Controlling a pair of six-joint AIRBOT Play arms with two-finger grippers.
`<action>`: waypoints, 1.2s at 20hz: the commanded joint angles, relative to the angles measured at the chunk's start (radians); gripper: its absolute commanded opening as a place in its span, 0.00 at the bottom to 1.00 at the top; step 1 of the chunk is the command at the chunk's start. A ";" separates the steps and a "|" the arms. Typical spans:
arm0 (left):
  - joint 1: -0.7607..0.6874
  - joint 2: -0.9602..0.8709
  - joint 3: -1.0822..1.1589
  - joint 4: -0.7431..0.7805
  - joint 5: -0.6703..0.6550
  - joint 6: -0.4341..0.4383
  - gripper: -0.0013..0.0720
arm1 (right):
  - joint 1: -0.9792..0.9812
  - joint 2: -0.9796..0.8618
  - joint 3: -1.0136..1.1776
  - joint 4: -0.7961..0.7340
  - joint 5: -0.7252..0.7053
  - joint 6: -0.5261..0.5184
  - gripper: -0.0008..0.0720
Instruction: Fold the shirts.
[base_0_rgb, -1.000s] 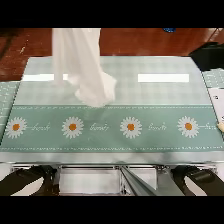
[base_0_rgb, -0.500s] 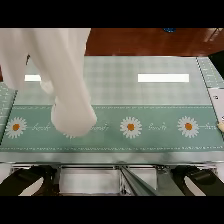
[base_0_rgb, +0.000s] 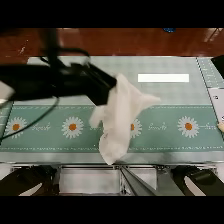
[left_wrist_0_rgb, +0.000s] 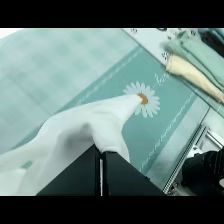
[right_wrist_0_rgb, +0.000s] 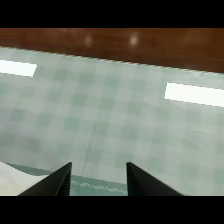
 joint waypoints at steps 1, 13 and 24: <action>-0.071 -0.077 -0.169 -0.009 0.081 0.000 0.04 | 0.000 0.001 -0.056 -0.142 0.042 0.043 0.56; 0.391 -0.082 -0.255 0.081 -0.400 0.022 0.71 | -0.600 -0.025 -0.478 -0.130 -0.067 0.073 0.56; 0.277 0.065 -0.917 -0.476 -0.130 0.135 0.71 | -0.679 -0.025 -0.978 0.587 -0.190 -0.280 0.56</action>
